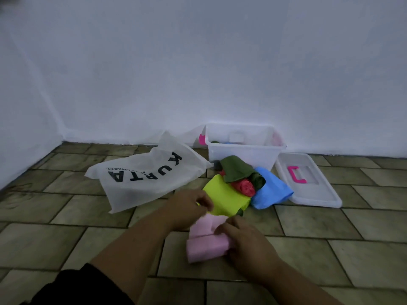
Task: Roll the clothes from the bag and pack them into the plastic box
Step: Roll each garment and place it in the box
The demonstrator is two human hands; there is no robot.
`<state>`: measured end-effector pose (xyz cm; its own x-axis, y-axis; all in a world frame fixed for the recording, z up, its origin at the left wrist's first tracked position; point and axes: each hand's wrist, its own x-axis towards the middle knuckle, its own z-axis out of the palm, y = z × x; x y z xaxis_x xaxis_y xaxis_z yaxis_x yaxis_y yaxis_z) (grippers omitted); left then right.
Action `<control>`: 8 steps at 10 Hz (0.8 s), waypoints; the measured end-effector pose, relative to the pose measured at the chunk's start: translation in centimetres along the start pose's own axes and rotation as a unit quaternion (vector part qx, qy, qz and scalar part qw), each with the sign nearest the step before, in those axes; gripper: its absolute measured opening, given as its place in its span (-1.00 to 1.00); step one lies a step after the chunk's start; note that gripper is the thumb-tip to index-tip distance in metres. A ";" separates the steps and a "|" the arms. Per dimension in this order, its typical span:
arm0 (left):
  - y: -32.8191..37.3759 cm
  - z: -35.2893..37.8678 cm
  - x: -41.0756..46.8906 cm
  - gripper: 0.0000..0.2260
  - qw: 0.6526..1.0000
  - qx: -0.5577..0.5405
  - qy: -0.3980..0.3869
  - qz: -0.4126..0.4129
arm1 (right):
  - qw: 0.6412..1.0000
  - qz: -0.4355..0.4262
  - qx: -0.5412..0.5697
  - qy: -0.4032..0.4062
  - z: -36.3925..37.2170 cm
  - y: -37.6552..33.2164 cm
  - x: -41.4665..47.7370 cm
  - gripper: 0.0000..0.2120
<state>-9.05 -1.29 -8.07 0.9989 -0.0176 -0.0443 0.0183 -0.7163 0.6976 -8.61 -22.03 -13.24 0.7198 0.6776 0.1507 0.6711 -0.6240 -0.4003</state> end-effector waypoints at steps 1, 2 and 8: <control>-0.3 1.7 -0.8 -0.81 0.995 0.071 -0.071 0.024 | 0.999 0.011 -0.035 0.029 0.3 -0.1 -0.8 -0.58; -1.0 2.4 -0.8 -0.77 0.989 0.126 -0.074 0.023 | 0.998 0.015 -0.056 0.030 0.8 -0.6 -1.8 -0.53; -1.7 4.7 0.3 -0.57 0.952 0.233 -0.184 -0.068 | 0.988 0.070 0.033 -0.131 -1.8 -0.7 0.2 -0.74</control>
<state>-9.01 -3.36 -12.57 0.9039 -0.0839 -0.4195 0.0397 -0.9599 0.2776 -8.61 -22.17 -11.28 0.7280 0.6698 -0.1465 0.5492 -0.6976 -0.4602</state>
